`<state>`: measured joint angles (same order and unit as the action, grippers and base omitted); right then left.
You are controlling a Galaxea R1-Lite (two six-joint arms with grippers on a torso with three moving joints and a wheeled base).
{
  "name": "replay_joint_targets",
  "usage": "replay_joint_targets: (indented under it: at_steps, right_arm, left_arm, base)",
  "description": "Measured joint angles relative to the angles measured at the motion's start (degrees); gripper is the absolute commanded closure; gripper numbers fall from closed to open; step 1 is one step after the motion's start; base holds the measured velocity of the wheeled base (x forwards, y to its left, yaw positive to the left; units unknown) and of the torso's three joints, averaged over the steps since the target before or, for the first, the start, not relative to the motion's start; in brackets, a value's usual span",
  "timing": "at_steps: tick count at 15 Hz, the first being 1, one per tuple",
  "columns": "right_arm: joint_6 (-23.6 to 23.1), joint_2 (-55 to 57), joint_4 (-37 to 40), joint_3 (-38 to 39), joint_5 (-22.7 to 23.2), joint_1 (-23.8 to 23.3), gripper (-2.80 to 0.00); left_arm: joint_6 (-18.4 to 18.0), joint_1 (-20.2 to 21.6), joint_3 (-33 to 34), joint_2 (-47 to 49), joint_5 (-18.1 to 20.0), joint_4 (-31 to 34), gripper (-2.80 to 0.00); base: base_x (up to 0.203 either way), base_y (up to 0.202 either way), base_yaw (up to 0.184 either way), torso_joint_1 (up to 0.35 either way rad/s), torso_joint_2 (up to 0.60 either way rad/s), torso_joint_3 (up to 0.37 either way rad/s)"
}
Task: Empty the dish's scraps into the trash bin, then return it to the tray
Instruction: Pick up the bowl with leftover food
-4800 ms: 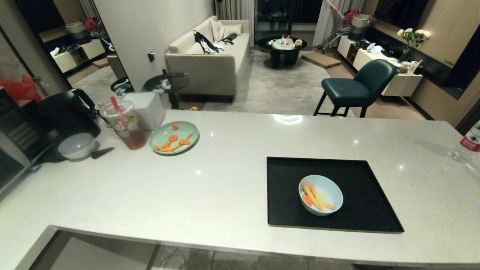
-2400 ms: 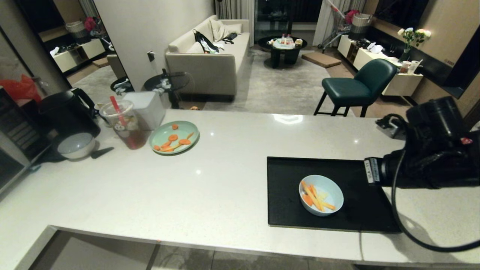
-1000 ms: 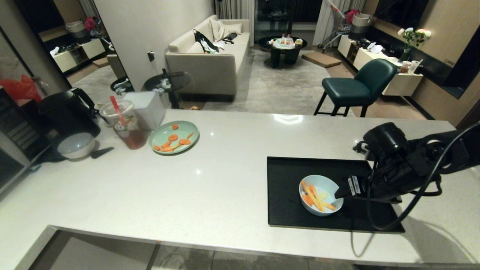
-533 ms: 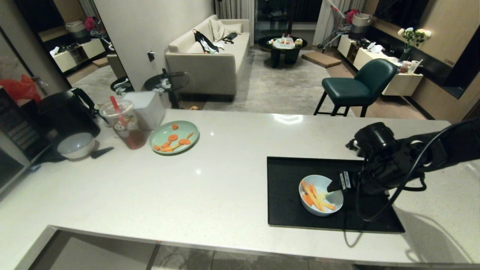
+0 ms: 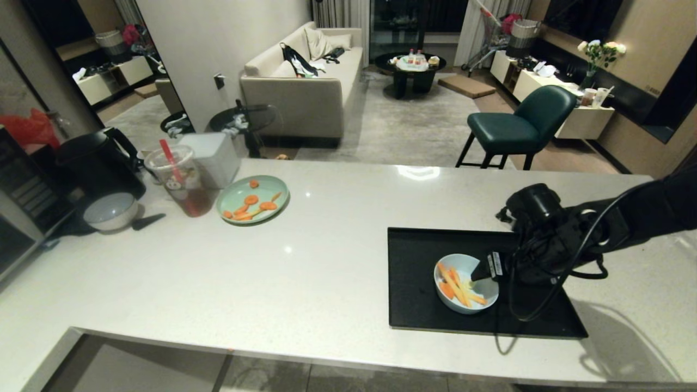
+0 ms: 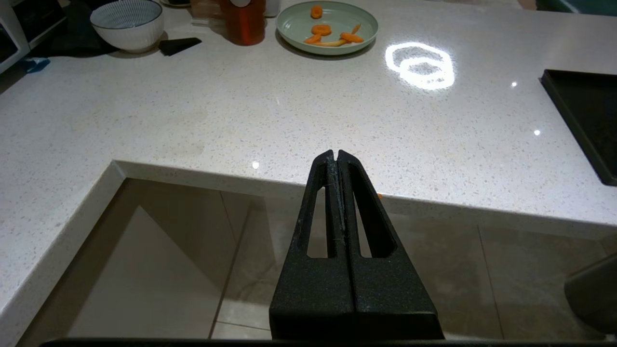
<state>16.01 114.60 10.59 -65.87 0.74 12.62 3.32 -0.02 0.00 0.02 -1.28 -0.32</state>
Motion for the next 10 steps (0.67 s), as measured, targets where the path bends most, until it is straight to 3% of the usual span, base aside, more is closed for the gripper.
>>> replay_joint_targets:
  at_steps: [10]
  right_arm:
    - [2.5, 1.8, -0.9, -0.8, -0.6, 3.1, -2.80]
  left_arm:
    - [0.0, 0.0, 0.0, 0.0, 0.0, 0.0, 0.00]
  base:
    - [0.000, 0.000, 0.000, 0.000, 0.00, 0.000]
